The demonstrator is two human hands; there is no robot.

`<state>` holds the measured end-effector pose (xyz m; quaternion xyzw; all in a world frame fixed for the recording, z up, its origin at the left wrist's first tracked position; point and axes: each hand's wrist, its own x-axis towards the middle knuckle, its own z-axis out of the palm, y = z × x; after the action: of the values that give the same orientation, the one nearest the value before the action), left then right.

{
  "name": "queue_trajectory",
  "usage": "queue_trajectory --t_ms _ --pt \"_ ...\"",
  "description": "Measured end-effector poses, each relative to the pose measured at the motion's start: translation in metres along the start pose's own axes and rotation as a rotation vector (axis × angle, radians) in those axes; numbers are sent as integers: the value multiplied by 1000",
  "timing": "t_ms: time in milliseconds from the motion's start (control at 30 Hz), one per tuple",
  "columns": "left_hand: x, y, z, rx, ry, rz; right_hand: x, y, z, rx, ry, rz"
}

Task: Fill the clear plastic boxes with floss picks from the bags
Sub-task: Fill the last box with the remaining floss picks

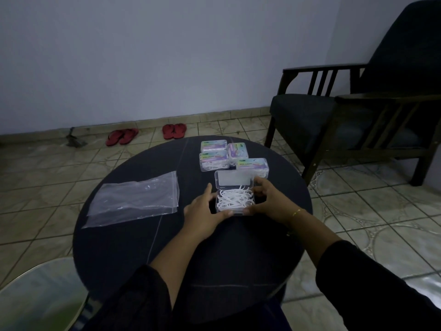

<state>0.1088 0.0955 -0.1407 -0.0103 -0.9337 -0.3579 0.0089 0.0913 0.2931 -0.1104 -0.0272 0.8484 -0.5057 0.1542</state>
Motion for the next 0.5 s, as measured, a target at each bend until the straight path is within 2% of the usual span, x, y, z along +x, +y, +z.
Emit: queue_trajectory --t_ms 133,500 --pt "-3 2 1 11 26 17 -4 5 4 31 48 -58" --pt "-10 -1 7 73 81 108 -15 15 20 -202 259 -181"
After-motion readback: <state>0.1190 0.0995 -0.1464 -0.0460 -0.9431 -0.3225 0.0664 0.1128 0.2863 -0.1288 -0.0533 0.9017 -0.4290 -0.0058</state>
